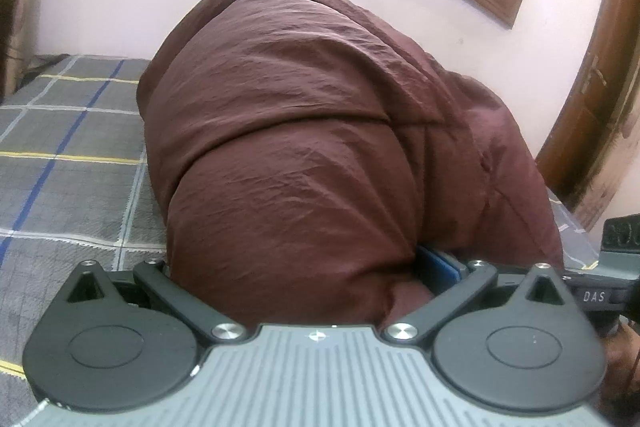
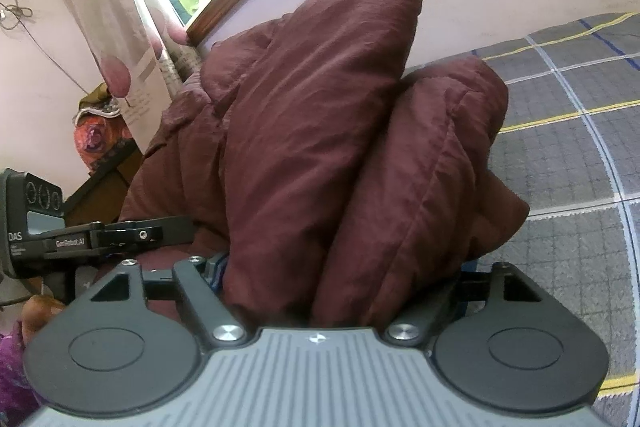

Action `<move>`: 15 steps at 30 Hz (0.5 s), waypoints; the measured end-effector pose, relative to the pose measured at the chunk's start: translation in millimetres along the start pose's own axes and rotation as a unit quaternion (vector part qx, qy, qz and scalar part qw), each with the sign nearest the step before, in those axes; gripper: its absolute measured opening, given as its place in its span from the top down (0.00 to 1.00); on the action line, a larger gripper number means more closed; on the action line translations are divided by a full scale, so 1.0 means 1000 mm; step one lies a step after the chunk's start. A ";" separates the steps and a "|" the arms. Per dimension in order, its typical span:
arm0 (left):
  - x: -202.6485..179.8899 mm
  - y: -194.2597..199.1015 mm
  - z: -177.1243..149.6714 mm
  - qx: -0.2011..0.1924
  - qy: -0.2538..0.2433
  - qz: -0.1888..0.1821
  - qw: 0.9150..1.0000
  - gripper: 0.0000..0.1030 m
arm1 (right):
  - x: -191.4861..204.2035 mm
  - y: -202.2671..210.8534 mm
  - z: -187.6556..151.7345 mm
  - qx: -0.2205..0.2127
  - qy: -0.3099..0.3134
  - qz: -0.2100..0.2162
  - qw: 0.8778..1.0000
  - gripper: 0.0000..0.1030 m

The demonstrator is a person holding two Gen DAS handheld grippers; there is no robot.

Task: Fold large clothes

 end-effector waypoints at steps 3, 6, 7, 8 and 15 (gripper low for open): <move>-0.001 0.002 -0.001 -0.011 -0.002 0.008 1.000 0.00 | 0.001 -0.002 -0.003 -0.006 -0.003 -0.012 1.000 0.18; -0.001 0.004 -0.002 -0.021 -0.004 0.016 1.000 0.00 | 0.002 -0.004 -0.002 -0.012 0.001 -0.023 1.000 0.15; -0.001 0.005 -0.003 -0.025 -0.004 0.019 1.000 0.00 | 0.003 -0.005 -0.002 -0.014 0.003 -0.028 1.000 0.14; -0.001 0.005 -0.004 -0.028 -0.004 0.021 0.999 0.00 | 0.003 -0.006 -0.002 -0.016 0.006 -0.033 0.999 0.12; -0.004 0.014 -0.005 -0.047 -0.008 0.045 0.998 0.00 | 0.011 -0.008 -0.004 -0.036 0.016 -0.063 0.997 0.04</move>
Point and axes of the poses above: each gripper's, at about its wrist camera, not at the fingertips, and y roughly against the way its jaws point, x to its left, z to its top, the point moved 9 cm from there along -y, roughly the way its jaws point
